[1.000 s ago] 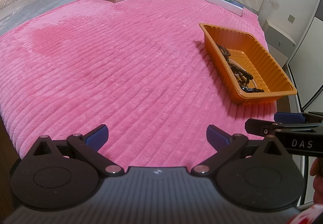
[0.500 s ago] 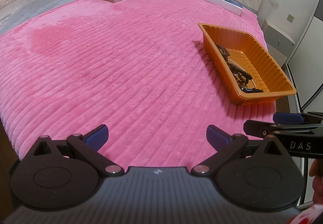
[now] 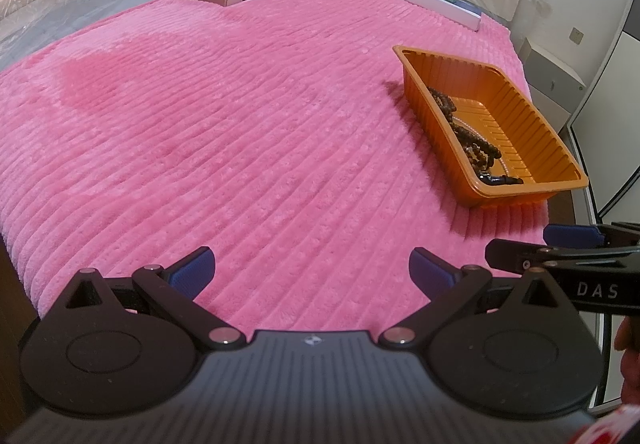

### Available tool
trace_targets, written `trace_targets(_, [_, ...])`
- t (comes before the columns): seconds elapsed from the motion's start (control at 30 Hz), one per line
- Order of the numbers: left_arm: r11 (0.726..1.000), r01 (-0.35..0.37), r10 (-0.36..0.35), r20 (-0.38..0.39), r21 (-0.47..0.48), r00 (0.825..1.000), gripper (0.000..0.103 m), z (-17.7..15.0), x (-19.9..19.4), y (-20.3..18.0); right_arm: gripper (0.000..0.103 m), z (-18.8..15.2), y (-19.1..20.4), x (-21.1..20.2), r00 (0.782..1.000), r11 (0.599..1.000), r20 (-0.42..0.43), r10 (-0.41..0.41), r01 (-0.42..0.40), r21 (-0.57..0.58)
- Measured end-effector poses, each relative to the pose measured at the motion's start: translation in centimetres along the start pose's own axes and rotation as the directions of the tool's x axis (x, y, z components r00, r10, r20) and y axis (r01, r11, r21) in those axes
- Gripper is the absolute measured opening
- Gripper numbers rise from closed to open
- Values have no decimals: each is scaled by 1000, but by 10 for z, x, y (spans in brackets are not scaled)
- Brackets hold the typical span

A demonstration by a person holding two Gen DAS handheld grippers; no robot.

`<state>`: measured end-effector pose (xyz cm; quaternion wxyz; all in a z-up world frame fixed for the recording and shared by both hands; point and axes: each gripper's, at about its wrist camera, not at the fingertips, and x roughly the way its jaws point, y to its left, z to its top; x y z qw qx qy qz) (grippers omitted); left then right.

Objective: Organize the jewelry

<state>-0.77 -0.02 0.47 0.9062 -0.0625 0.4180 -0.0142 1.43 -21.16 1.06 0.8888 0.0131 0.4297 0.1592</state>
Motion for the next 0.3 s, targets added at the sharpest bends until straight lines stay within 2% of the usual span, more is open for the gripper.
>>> trace_targets(0.3, [1000, 15, -15, 25, 3, 1000, 103, 0, -2, 3, 78, 0, -3, -1, 1000, 1000, 2, 1, -1, 4])
